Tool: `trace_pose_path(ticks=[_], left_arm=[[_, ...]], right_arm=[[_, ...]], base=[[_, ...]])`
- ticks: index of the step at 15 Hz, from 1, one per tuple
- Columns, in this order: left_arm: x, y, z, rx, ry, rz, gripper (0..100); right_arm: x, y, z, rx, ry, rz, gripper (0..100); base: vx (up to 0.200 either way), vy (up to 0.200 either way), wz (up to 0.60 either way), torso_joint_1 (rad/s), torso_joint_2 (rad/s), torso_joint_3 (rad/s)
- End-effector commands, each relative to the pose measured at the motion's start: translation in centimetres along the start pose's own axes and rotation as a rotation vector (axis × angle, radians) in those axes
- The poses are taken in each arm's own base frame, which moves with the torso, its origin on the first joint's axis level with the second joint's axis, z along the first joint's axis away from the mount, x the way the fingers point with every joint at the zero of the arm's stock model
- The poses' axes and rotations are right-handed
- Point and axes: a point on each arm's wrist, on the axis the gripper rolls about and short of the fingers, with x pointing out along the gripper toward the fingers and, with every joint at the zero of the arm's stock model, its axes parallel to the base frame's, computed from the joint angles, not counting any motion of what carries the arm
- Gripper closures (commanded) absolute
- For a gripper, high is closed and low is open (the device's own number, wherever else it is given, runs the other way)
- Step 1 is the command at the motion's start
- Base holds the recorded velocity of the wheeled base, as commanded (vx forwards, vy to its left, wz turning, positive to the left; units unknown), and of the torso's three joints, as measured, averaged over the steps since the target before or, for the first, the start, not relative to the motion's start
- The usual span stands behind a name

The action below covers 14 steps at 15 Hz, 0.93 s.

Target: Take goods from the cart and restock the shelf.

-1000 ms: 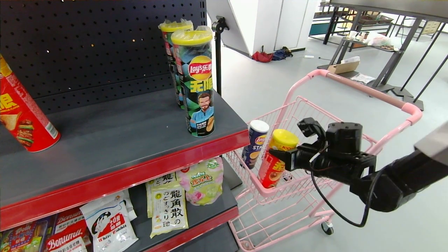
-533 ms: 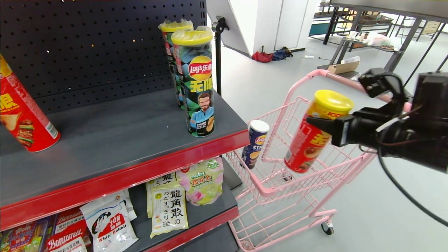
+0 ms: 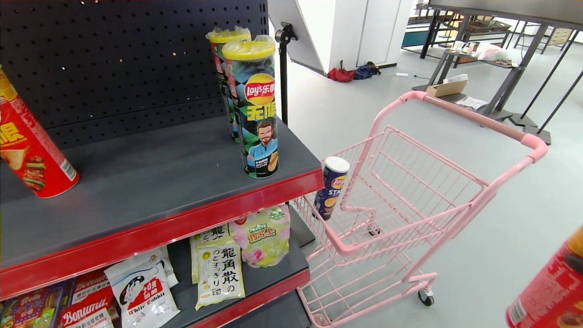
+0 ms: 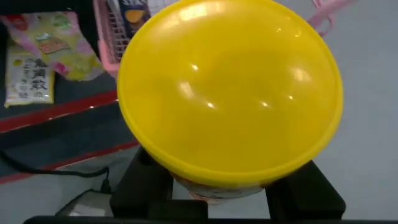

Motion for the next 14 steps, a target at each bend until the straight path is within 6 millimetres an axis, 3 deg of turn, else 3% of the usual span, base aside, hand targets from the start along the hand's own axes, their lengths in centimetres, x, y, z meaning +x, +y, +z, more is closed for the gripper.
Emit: trace_pose_path(ticks=[1, 4, 14], left_arm=[[0.00, 0.00, 0.00, 0.000, 0.000, 0.001, 0], [0.00, 0.00, 0.00, 0.000, 0.000, 0.001, 0], [0.00, 0.00, 0.00, 0.000, 0.000, -0.001, 0]], right_arm=[[-2.38, -0.40, -2.18, 0.031, -0.076, -0.072, 100], [-2.44, -0.41, -2.01, 0.019, -0.086, -0.073, 100], [-2.01, -0.38, -1.42, -0.009, -0.071, -0.062, 100]], base=[[0.000, 0.000, 0.00, 0.000, 0.00, 0.000], [0.000, 0.000, 0.00, 0.097, -0.27, -0.175], [0.000, 0.000, 0.00, 0.192, -0.49, -0.301]])
